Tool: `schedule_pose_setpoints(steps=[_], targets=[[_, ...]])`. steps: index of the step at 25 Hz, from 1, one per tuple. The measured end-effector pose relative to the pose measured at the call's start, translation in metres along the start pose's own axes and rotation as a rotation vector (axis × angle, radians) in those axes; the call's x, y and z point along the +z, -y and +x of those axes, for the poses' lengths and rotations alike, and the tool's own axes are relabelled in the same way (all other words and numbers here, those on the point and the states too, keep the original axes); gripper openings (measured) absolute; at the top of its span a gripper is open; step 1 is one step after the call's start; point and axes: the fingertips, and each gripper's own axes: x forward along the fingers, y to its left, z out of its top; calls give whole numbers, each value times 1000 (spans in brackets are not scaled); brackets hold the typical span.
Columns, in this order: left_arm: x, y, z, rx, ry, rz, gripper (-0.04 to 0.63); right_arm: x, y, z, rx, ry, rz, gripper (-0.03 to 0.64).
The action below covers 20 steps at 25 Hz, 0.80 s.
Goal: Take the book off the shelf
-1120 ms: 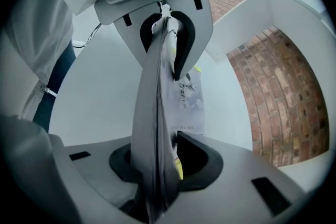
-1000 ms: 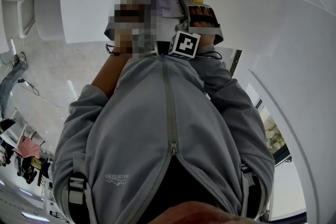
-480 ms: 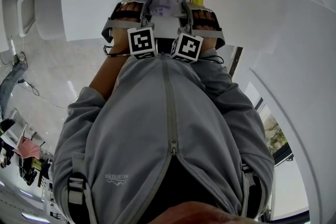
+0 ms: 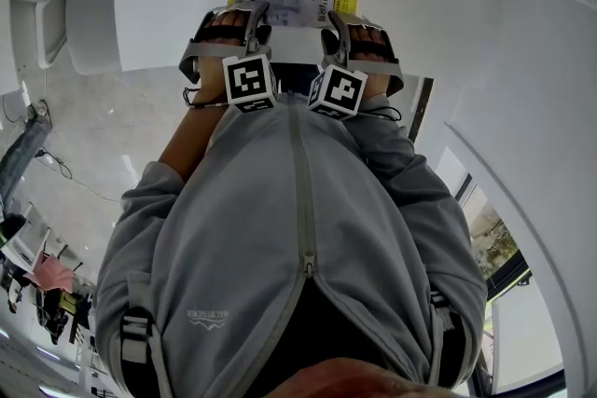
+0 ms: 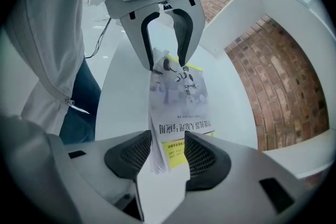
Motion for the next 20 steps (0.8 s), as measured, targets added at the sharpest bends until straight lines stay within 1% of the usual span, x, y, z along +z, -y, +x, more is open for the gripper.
schedule_pose_setpoints(steps=[6, 9, 10, 12, 15, 20], targets=[[8, -14, -20, 69, 27, -15, 226, 2, 27, -20, -93, 17, 29, 213], [14, -30, -32, 131, 45, -8, 174, 9, 47, -33, -149, 28, 39, 212], [16, -35, -36, 150, 51, -5, 168, 11, 53, -37, -167, 32, 36, 211], [20, -45, -44, 185, 63, -3, 151, 17, 64, -46, -207, 41, 22, 196], [27, -63, -57, 242, 82, -2, 110, 24, 82, -59, -266, 59, 18, 151], [40, -93, -82, 341, 105, 11, 76, 34, 109, -82, -350, 88, 11, 126]])
